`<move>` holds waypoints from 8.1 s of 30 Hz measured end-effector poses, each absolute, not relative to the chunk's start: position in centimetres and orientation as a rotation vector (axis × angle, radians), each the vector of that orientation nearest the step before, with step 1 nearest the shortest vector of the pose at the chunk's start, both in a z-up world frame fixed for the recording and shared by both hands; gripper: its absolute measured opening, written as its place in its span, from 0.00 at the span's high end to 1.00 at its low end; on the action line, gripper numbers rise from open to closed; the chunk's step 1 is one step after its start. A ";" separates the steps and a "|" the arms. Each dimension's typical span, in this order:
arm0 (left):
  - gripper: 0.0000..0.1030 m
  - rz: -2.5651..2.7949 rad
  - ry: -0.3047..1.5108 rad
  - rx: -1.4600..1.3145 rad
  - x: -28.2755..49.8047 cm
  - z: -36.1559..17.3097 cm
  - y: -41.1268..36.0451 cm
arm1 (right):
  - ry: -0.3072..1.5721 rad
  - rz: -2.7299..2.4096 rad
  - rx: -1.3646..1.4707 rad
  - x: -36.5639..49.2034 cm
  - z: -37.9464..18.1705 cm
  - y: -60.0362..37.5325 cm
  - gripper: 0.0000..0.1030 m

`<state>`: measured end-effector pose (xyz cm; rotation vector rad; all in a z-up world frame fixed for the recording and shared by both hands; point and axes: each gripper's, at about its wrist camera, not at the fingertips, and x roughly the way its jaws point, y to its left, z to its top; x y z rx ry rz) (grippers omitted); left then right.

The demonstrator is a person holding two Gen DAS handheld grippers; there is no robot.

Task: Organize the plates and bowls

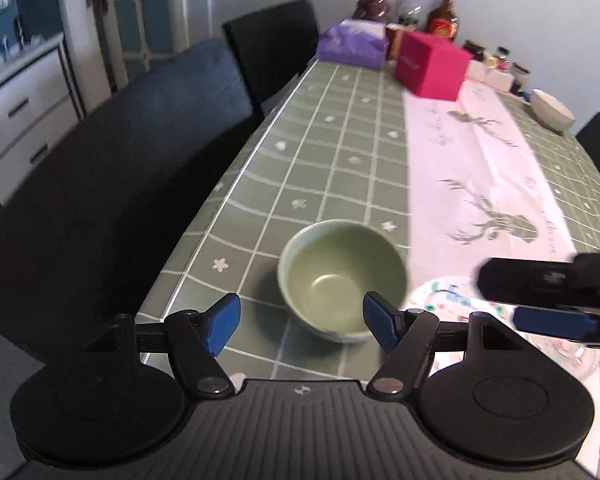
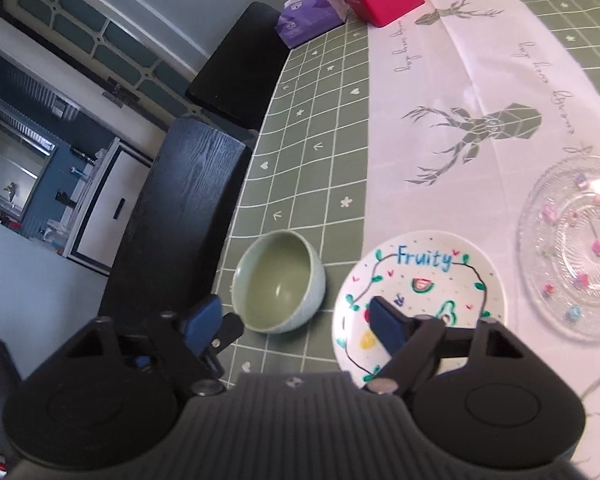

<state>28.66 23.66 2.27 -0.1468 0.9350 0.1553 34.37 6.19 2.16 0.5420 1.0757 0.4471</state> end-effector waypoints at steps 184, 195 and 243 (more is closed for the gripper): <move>0.55 -0.427 0.993 0.588 6.0 3.8 11.4 | 1.071 0.356 0.053 10.4 4.9 0.8 0.97; 0.50 -0.398 1.034 0.643 6.3 2.5 10.9 | 0.865 0.423 -0.396 6.3 4.4 4.8 0.98; 0.47 -0.479 0.931 0.295 5.7 6.9 16.6 | 1.211 0.659 0.149 9.6 4.5 4.6 0.96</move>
